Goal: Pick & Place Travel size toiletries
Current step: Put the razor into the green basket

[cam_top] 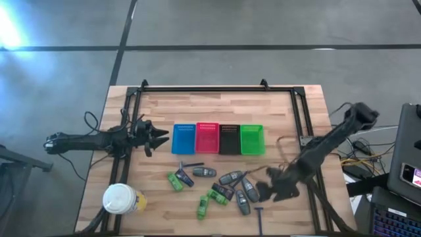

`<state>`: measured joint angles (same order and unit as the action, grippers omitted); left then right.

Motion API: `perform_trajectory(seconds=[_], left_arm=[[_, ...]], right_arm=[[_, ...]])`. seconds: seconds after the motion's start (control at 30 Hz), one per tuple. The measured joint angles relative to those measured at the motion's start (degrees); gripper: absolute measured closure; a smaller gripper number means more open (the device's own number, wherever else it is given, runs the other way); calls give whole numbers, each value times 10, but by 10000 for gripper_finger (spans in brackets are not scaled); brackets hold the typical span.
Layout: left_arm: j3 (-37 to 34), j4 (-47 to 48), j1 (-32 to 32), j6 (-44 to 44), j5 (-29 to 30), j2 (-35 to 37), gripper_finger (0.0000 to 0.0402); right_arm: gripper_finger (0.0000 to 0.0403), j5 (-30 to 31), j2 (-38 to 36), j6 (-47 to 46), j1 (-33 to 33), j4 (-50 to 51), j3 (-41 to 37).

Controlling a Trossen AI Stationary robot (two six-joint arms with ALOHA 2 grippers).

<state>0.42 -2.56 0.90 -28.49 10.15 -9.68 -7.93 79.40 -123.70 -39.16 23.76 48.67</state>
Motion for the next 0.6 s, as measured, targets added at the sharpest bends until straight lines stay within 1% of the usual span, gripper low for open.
perform_trajectory(seconds=[0.13, 0.3, 0.43, 0.6], left_arm=[[0, 0, 0, 0, 0, 0, 202], [0, 0, 0, 0, 0, 0, 202], [0, 0, 0, 0, 0, 0, 202], [0, 0, 0, 0, 0, 0, 202]], right_arm=[[39, -39, 108, 9, -4, 15, 68], [39, -85, 214, 37, -4, 95, 149], [39, -97, 261, 61, -5, 118, 194], [39, -97, 294, 77, -9, 114, 216]])
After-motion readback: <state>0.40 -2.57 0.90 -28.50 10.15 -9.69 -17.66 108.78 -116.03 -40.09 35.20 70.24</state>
